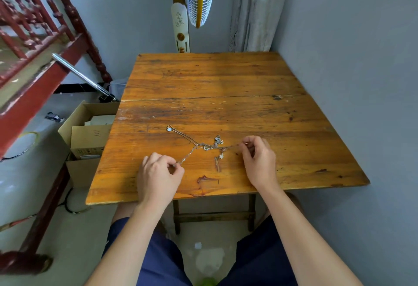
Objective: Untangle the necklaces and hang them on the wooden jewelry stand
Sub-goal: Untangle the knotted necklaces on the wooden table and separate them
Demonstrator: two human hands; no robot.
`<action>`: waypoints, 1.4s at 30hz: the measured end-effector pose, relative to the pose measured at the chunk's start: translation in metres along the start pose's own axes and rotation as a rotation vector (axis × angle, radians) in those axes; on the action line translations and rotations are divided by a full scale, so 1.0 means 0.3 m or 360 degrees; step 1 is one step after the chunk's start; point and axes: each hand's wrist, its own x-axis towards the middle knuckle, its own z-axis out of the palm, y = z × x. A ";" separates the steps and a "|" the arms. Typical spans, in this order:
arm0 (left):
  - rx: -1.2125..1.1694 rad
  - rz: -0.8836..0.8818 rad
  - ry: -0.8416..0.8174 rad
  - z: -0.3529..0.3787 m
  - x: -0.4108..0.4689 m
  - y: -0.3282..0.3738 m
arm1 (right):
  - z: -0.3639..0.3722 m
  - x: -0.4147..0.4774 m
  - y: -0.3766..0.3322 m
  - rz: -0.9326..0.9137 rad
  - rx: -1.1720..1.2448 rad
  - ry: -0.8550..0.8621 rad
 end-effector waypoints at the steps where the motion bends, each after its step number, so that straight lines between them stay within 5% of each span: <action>1: 0.0019 -0.0062 0.0018 -0.014 0.004 -0.018 | 0.000 -0.001 0.003 -0.0003 -0.0039 0.0023; 9: 0.0088 -0.0192 0.0018 -0.065 0.012 -0.065 | 0.010 -0.015 0.004 -0.0091 -0.0267 0.0016; 20: -0.0315 0.0578 -0.0220 0.063 0.101 0.153 | 0.008 -0.013 -0.013 -0.0326 -0.0512 -0.0258; 31: -0.0226 0.0414 -0.0632 0.145 0.284 0.239 | 0.004 -0.003 -0.006 -0.0386 -0.0423 -0.0362; 37: -0.1069 -0.0135 -0.0686 0.103 0.358 0.261 | -0.007 -0.008 -0.008 -0.0309 -0.0140 -0.0330; 42: -0.1219 -0.0374 -0.0587 0.081 0.429 0.282 | -0.018 -0.025 -0.024 -0.0326 -0.0049 -0.0371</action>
